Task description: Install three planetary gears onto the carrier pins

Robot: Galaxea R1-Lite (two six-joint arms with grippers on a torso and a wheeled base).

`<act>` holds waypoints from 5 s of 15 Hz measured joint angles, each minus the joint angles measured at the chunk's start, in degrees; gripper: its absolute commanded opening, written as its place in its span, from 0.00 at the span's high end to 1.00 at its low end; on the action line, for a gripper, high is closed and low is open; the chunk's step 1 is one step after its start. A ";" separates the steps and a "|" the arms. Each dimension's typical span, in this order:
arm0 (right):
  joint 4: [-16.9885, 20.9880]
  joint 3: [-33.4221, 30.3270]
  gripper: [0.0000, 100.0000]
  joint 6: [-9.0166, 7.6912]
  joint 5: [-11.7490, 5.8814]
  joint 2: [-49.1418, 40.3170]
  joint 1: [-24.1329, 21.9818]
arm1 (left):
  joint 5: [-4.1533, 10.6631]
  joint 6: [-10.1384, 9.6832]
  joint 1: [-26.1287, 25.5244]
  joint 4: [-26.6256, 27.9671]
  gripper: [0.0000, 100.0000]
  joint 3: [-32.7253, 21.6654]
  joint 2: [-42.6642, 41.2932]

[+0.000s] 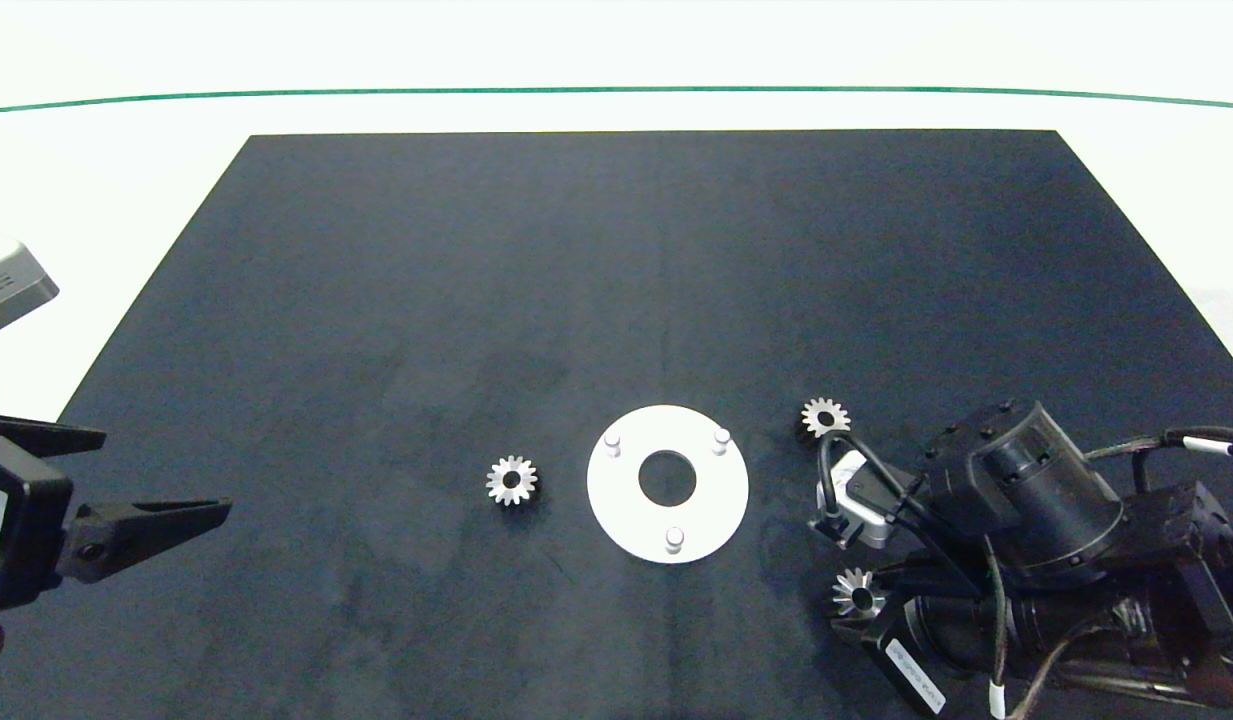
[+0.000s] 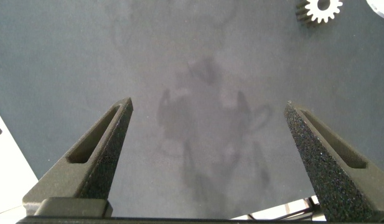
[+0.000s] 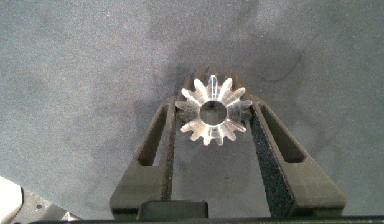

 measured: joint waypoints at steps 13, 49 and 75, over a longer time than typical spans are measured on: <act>-0.04 0.49 0.93 0.15 -1.18 -0.24 -0.12 | 0.00 0.51 0.04 0.00 0.00 0.05 -0.52; 20.55 -39.45 0.93 -4.73 -5.44 18.22 13.01 | 0.00 1.71 3.64 -0.20 0.00 -1.38 -3.17; 26.36 -38.99 0.00 -4.44 -5.29 6.64 7.94 | -0.06 2.43 5.99 -0.26 0.00 -1.93 -3.85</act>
